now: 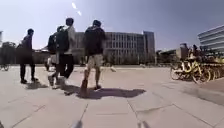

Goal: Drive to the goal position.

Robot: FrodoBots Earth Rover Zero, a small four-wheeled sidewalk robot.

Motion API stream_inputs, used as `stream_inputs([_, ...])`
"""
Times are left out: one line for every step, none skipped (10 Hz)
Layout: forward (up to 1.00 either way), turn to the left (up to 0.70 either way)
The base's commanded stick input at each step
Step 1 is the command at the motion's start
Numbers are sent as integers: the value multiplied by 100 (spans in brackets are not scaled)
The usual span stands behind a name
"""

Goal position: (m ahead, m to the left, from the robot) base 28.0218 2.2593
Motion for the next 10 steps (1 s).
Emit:
stream_inputs([70, 0])
stream_inputs([70, 0])
stream_inputs([70, 0])
stream_inputs([70, 0])
stream_inputs([70, 0])
stream_inputs([70, 0])
stream_inputs([70, 1])
stream_inputs([70, 2])
stream_inputs([70, 8])
stream_inputs([70, 23])
